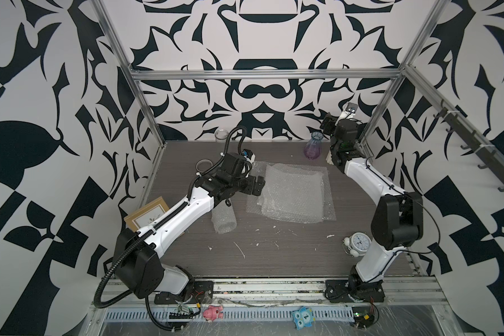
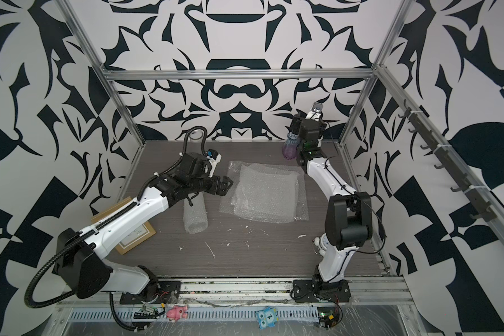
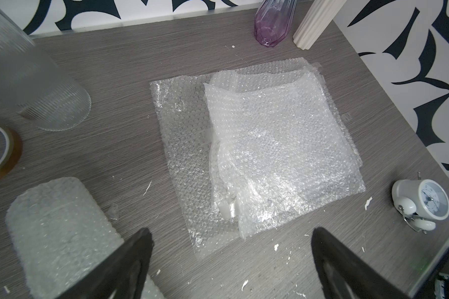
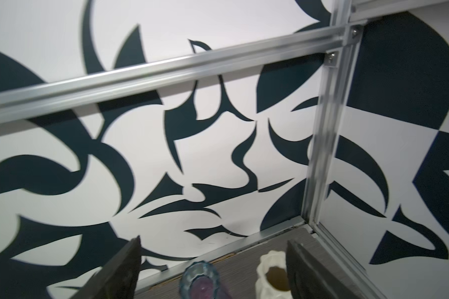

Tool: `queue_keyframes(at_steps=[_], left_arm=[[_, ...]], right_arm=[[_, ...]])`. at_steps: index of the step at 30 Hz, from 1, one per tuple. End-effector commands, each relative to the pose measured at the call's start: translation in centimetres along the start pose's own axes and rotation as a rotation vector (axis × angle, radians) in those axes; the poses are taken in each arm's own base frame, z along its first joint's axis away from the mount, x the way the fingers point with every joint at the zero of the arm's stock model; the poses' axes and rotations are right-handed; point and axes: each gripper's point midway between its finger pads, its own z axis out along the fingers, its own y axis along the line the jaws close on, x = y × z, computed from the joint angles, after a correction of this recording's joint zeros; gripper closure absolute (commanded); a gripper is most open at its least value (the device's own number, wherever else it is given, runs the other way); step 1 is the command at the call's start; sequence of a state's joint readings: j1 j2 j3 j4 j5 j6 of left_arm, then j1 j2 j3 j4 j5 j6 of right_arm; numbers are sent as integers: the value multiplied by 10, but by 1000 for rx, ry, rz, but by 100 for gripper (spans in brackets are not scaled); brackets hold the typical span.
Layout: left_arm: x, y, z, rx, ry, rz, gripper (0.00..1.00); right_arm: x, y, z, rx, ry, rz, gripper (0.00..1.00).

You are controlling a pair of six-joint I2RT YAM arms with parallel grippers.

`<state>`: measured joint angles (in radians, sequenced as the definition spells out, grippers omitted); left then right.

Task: Unwrap the vase from the bubble wrap
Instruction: Pick up the bubble wrap from the center of the board.

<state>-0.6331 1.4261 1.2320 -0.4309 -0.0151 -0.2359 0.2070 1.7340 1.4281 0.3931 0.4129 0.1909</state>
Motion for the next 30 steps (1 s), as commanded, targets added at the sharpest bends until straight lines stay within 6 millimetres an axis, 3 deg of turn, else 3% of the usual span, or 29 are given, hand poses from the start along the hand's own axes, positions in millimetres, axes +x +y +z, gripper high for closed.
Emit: queue_keyframes(at_steps=[1, 5, 7, 11, 15, 22, 26, 30], left_arm=[[-8, 4, -9, -22, -30, 1, 1], [-7, 14, -3, -72, -28, -20, 1], [-7, 21, -1, -120, -17, -48, 1], [-5, 31, -9, -191, 49, -99, 1], [9, 48, -25, -299, 87, -160, 1], [62, 100, -49, -464, 239, -364, 1], [86, 132, -44, -494, 345, -485, 1], [89, 151, -30, -516, 406, -528, 1]], right_arm=[[-4, 43, -42, -71, -10, 38, 12], [25, 95, -93, -201, 102, 61, 12], [39, 110, -113, -239, 162, 49, 12], [72, 126, -136, -353, 318, 64, 12], [101, 131, -149, -411, 466, -11, 12], [103, 136, -168, -530, 545, -101, 12], [105, 143, -179, -646, 562, -100, 11], [109, 150, -187, -749, 566, -111, 11]])
